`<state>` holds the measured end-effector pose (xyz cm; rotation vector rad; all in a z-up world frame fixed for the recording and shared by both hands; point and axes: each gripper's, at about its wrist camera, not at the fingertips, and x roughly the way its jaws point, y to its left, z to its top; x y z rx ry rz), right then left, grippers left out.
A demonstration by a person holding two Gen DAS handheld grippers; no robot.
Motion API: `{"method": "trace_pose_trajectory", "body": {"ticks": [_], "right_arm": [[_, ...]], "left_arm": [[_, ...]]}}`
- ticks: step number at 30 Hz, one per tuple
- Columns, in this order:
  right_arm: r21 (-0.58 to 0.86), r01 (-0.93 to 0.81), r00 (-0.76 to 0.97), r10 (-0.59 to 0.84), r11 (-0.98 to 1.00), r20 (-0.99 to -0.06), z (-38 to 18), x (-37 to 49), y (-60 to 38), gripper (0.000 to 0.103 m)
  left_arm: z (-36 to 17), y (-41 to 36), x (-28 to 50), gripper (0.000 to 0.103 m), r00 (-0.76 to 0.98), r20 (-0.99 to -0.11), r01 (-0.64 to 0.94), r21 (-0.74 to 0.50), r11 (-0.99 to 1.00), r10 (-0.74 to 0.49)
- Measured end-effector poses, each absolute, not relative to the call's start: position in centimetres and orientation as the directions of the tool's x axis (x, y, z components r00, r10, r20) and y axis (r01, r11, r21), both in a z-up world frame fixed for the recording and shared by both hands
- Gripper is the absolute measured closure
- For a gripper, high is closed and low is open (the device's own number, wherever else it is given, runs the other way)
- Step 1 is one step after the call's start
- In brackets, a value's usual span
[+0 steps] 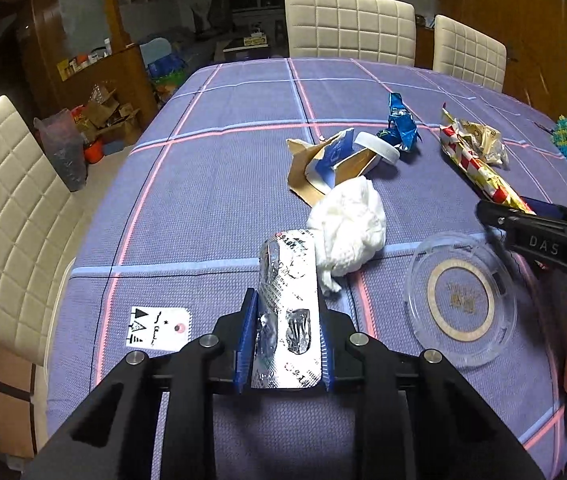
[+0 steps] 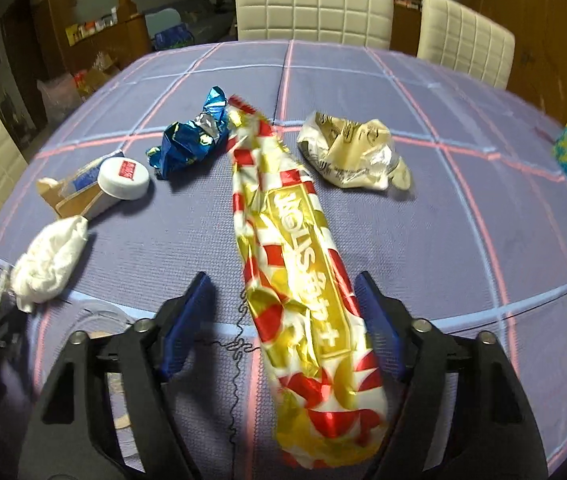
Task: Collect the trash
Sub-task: 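Grasp the blister pack with the left gripper while the right gripper grasps the red-gold wrapper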
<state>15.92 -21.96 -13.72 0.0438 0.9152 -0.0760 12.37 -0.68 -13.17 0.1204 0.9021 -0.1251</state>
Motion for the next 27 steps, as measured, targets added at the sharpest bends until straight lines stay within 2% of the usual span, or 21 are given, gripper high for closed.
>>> {"method": "trace_pose_trajectory", "body": {"ticks": [1, 5, 15, 27], "right_arm": [[0.006, 0.08, 0.607, -0.044, 0.997, -0.793, -13.6, 15.9, -21.8, 0.066], [-0.018, 0.06, 0.634, -0.052, 0.998, -0.772, -13.2, 15.4, -20.8, 0.077], [-0.048, -0.002, 0.688, -0.034, 0.999, -0.725, -10.9, 14.7, -18.0, 0.078], [-0.063, -0.137, 0.692, 0.05, 0.989, -0.72, -9.5, 14.9, -11.7, 0.078]], "left_arm": [[-13.2, -0.7, 12.4, 0.077, 0.613, -0.788, 0.154, 0.047, 0.987, -0.058], [-13.3, -0.6, 12.4, 0.077, 0.615, -0.787, 0.139, 0.044, 0.989, -0.051], [-11.9, -0.3, 11.4, 0.077, 0.675, -0.738, 0.112, 0.103, 0.988, 0.0], [-10.9, 3.3, 11.6, 0.077, 0.701, -0.712, 0.034, 0.096, 0.995, 0.045]]}}
